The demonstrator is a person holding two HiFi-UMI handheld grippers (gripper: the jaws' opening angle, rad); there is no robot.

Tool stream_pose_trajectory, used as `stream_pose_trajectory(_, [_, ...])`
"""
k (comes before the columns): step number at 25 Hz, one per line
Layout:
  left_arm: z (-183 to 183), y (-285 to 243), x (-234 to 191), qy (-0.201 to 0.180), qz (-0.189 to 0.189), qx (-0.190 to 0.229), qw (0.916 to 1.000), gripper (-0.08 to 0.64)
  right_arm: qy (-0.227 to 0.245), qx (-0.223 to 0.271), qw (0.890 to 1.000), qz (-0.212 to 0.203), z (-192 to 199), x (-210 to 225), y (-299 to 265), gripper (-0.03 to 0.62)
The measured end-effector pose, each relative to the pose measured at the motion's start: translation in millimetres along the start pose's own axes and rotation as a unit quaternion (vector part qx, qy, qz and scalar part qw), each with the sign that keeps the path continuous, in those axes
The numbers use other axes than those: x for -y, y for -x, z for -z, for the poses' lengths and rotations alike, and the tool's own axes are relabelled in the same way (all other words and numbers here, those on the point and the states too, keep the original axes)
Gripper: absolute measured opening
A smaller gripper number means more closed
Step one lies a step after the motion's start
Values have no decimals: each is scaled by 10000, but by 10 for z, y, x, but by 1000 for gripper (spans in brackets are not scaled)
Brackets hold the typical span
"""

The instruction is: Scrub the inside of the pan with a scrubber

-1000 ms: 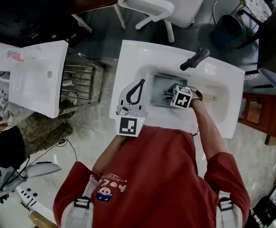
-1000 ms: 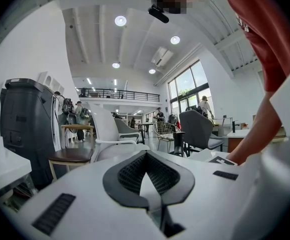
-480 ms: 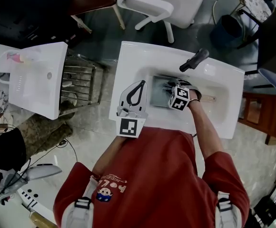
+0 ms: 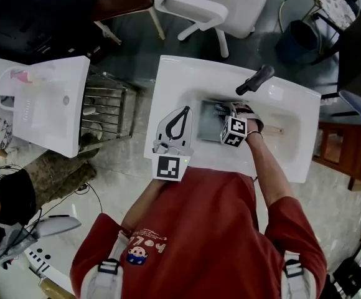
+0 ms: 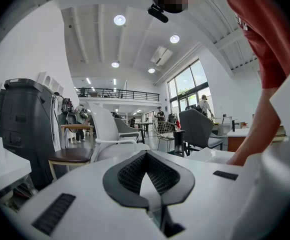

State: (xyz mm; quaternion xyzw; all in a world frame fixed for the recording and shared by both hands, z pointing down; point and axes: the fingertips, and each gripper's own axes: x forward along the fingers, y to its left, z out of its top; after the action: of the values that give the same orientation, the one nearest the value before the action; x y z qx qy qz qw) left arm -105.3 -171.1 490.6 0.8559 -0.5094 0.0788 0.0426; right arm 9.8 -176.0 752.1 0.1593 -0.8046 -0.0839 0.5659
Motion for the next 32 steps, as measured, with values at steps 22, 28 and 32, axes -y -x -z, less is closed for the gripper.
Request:
stream_pose_trajectory(22, [-29,-24,78,22,108,20,9999,8,-886,-83,9753,-2020,129,-585,641,161])
stream_pose_trajectory(28, [-28,-37,60,51,100,12,9999,8,-911,-255,9683,-2310,208,-765,619,163])
stream_pose_trajectory(32, [-29,-44,70,3,102,34,9999,8,-980,-306,9639,-2456,272,-865,593,163])
